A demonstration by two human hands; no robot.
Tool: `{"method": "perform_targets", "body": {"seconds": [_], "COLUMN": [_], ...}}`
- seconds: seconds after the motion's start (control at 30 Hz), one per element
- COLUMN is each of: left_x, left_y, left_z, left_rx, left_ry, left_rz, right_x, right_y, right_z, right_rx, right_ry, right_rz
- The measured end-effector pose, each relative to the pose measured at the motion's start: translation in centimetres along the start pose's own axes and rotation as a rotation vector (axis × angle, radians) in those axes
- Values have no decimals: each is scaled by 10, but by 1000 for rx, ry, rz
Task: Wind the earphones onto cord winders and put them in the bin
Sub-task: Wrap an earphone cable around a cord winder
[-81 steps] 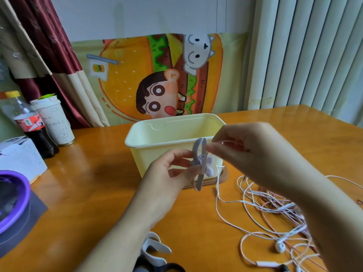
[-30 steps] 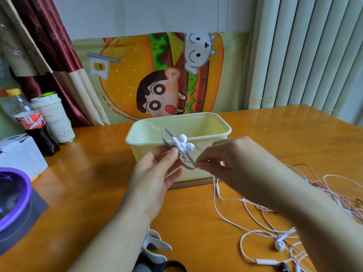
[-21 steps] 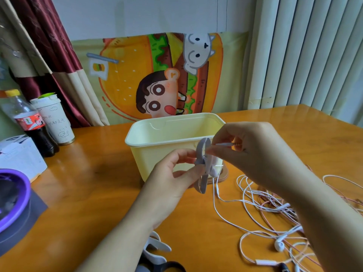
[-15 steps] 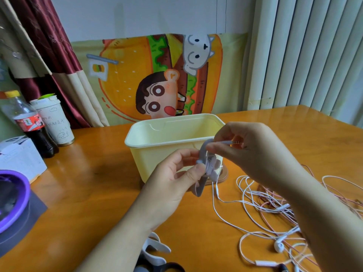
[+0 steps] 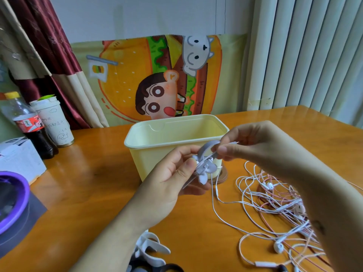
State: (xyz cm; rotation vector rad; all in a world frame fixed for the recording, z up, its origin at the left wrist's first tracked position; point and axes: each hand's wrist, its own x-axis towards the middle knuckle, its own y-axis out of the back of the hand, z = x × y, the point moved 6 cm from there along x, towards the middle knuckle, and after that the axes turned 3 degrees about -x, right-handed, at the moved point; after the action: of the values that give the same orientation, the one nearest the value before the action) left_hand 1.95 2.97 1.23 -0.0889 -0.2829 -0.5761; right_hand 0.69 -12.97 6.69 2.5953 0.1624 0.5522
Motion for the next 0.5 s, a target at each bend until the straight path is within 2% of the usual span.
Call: {"method": "perform_targets", "body": {"seconds": [0.13,0.2,0.37,0.5], "left_x": [-2,-3,-4,1], "left_y": [-2,-1,2,9], "left_z": [1,2,-3,-8], "left_rx": [-91,-142,-259,-416], "left_ry": [53,87,172,196], "left_rz": [-77,-136,-200,-112], "right_x": [0,-3,-5,-2], "right_y": [-8,-13,-21,-25], "right_z": [17,22,22,22], "right_rx": [383,501,575,542], "right_ry": [-117,-144,-123,-128], "right_rz": [-249,-364,-474,-449]}}
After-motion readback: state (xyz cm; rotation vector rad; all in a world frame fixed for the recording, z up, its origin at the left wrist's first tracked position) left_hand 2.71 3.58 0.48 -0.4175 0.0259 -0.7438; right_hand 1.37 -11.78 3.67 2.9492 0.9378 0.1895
